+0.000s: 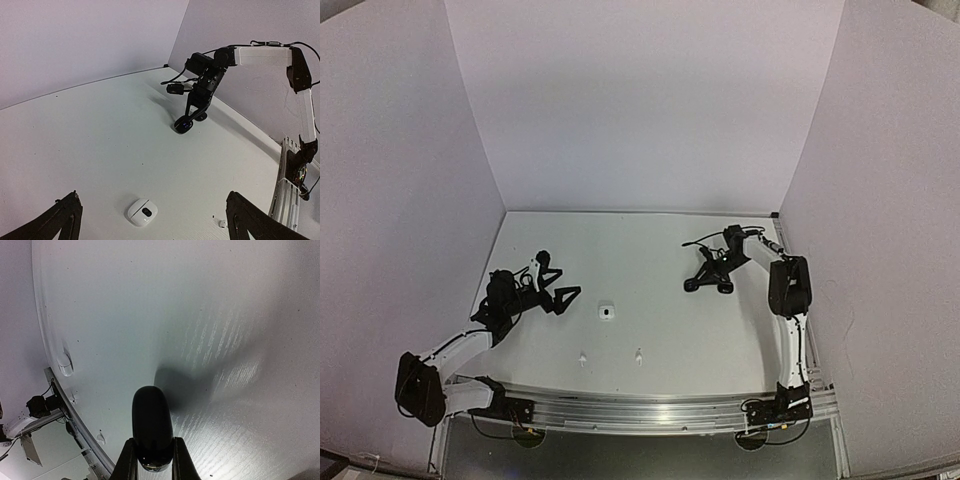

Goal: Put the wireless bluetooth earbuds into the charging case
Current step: Place the charging case with the earbuds at the center of the board, then pick up the charging case from the center of the board.

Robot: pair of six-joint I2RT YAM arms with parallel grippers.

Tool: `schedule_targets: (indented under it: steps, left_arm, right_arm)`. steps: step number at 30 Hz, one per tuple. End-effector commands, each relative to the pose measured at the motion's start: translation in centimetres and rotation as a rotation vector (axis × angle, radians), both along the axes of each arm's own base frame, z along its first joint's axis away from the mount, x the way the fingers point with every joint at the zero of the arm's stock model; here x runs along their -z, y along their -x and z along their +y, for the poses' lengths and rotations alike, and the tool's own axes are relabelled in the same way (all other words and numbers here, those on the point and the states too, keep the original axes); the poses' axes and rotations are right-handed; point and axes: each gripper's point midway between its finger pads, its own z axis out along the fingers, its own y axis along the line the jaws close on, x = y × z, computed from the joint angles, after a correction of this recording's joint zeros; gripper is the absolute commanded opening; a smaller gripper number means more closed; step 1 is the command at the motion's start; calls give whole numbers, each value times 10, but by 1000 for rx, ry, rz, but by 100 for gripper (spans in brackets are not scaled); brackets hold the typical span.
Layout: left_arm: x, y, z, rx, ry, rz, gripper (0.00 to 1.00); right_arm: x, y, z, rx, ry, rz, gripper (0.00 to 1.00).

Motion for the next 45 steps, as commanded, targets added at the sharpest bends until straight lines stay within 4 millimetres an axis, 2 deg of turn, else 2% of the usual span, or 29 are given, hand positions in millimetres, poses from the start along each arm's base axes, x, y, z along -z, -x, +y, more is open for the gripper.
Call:
schedule_targets:
  steps: [1, 6, 11, 13, 21, 28, 32, 34, 36, 38, 39, 41, 43, 45]
  left_arm:
    - [-24, -6, -2, 11, 12, -69, 99]
    - [-24, -6, -2, 11, 6, -74, 99]
    - [-22, -6, -1, 10, 3, -73, 99]
    - [-22, -6, -2, 10, 3, -70, 99]
    - [-22, -7, -1, 8, 1, -76, 99]
    - [-21, -6, -1, 8, 2, -74, 100]
    - [-19, -5, -1, 12, -5, -79, 99]
    - [-15, -4, -1, 19, -21, -81, 99]
    - [-7, -1, -3, 47, -54, -78, 99]
    - [9, 8, -8, 130, -130, -79, 97]
    - [18, 14, -10, 178, -166, -59, 95]
    - [28, 17, -8, 211, -232, -55, 95]
    - [35, 21, -2, 224, -282, -56, 96]
    - [33, 23, 2, 213, -287, -69, 99]
  right_arm:
    - [2, -2, -2, -14, -12, 19, 0]
    - [15, 4, -10, -46, 34, 28, 3]
    - [22, 5, -18, -54, 89, 46, 21]
    - [21, 2, -18, -50, 98, 40, 25]
    - [17, -4, -18, -35, 111, 28, 29]
    - [2, -13, -18, -24, 116, -11, 32]
    - [-7, -13, -17, -25, 108, -28, 39]
    - [-21, -15, -13, -21, 83, -49, 42]
    - [-44, -19, -5, -28, 56, -100, 48]
    - [-76, -24, 8, -56, 30, -191, 59]
    - [-93, -25, 17, -80, 23, -250, 68]
    - [-123, -26, 35, -139, 37, -398, 78]
    - [-143, -10, 73, -294, 47, -592, 83]
    - [-153, 12, 112, -454, 30, -776, 85]
